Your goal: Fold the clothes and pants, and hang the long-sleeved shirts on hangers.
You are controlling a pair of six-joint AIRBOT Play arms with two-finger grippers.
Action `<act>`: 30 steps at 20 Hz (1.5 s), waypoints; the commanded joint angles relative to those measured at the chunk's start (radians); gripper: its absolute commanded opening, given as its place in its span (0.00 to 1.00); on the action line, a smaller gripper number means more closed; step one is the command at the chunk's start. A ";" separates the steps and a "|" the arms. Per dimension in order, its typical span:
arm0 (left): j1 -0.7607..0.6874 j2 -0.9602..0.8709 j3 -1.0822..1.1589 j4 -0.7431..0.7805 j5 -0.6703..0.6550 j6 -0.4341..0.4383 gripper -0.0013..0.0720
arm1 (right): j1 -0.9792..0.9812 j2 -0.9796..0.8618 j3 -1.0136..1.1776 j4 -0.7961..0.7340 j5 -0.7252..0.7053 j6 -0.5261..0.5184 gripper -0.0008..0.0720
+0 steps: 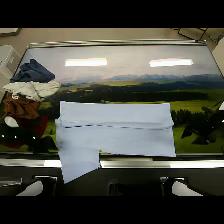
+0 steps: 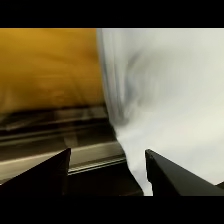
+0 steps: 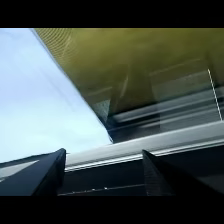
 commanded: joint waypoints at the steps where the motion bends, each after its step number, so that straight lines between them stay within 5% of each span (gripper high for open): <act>1: 0.005 0.095 -0.190 -0.076 0.074 0.054 0.70 | -0.010 0.039 -0.112 0.006 -0.018 -0.017 0.78; 3: 0.001 0.090 -0.199 -0.144 0.077 0.084 0.63 | -0.010 0.039 -0.119 0.024 -0.018 -0.017 0.78; 10: -0.115 0.090 -0.199 -0.143 0.082 0.079 0.62 | -0.010 0.039 -0.119 0.034 -0.037 -0.027 0.78; 12: -0.138 0.090 -0.198 -0.127 0.096 0.059 0.52 | -0.010 0.039 -0.119 0.034 -0.045 -0.027 0.78; 15: -0.152 0.090 -0.198 -0.116 0.136 0.007 0.51 | -0.010 0.039 -0.119 0.034 -0.051 -0.027 0.78; 19: -0.173 0.090 -0.199 -0.135 0.137 -0.004 0.09 | -0.010 0.039 -0.119 0.031 -0.055 -0.028 0.78; 20: -0.173 0.090 -0.199 -0.134 0.122 -0.003 0.05 | -0.010 0.039 -0.121 0.024 -0.056 -0.028 0.78; 30: -0.173 0.092 -0.195 -0.134 0.101 0.012 0.05 | -0.010 0.032 -0.336 0.106 -0.227 -0.072 0.78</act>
